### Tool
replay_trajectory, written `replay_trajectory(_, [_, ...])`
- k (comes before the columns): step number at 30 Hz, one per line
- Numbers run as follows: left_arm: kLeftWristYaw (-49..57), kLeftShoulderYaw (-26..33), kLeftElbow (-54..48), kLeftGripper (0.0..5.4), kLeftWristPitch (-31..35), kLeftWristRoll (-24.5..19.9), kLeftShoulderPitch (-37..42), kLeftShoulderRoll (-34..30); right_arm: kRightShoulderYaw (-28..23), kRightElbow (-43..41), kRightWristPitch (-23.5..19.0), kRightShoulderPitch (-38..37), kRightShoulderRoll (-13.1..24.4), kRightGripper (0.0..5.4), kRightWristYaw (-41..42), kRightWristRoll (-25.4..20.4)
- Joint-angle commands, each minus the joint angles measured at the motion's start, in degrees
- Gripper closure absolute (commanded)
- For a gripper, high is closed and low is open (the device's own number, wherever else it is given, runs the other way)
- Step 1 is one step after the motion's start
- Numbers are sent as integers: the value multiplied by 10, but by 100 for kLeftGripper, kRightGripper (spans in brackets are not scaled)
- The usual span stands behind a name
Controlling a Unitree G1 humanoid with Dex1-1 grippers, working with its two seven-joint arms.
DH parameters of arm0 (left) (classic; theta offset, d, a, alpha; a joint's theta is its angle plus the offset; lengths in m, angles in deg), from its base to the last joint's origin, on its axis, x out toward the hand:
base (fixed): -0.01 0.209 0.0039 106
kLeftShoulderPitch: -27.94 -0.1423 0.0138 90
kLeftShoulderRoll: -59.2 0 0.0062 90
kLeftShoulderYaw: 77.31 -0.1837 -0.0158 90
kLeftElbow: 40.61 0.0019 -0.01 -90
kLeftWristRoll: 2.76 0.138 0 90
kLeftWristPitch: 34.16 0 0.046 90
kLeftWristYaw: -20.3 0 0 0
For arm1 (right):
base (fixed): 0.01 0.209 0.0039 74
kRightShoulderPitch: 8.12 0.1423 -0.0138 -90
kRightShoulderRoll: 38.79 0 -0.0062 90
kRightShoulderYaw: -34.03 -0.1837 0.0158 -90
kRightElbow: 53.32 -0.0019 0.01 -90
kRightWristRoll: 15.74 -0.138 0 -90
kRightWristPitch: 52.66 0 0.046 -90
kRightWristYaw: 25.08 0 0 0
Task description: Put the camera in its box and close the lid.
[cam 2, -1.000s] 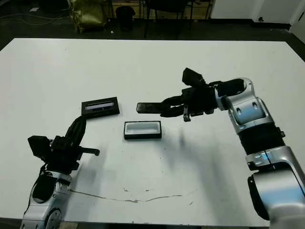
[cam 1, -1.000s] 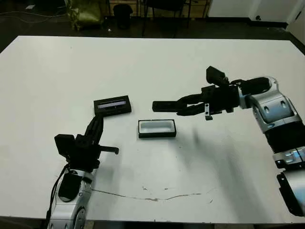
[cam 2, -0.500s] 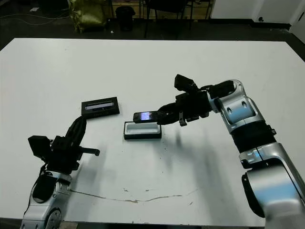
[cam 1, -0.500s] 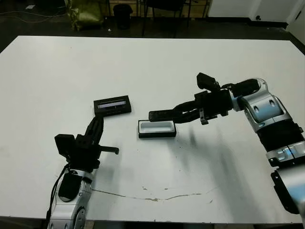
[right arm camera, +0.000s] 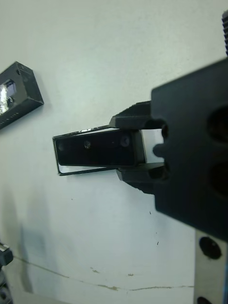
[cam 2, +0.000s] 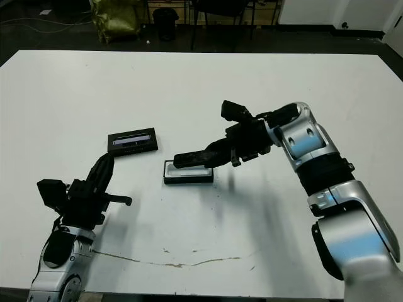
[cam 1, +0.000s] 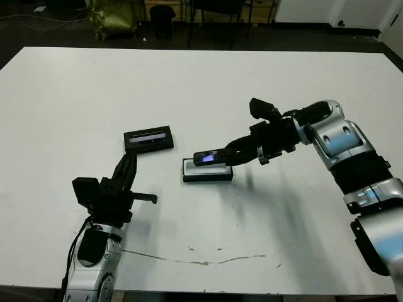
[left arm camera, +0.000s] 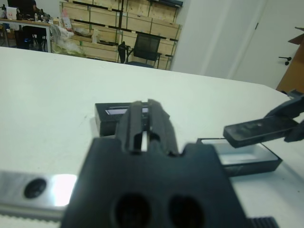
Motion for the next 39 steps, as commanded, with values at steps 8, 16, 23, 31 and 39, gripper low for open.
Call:
replay_trajectory(8, [0, 1, 9, 540, 6, -2, -8, -1, 12, 33, 18, 19, -17, 505, 12, 22])
replay_trajectory(16, [4, 0, 4, 540, 13, -3, -11, 1, 15, 65, 55, 27, -29, 505, 11, 41])
replay_trajectory(23, [7, -2, -4, 540, 17, 1, -15, 2, 14, 89, 65, 32, -39, 505, 16, 50])
replay_trajectory(31, [12, -2, -4, 540, 18, 4, -16, 3, 15, 106, 84, 37, -46, 505, 14, 62])
replay_trajectory(39, [8, -1, 2, 540, 13, 1, -15, 1, 19, 108, 83, 37, -59, 505, 14, 70])
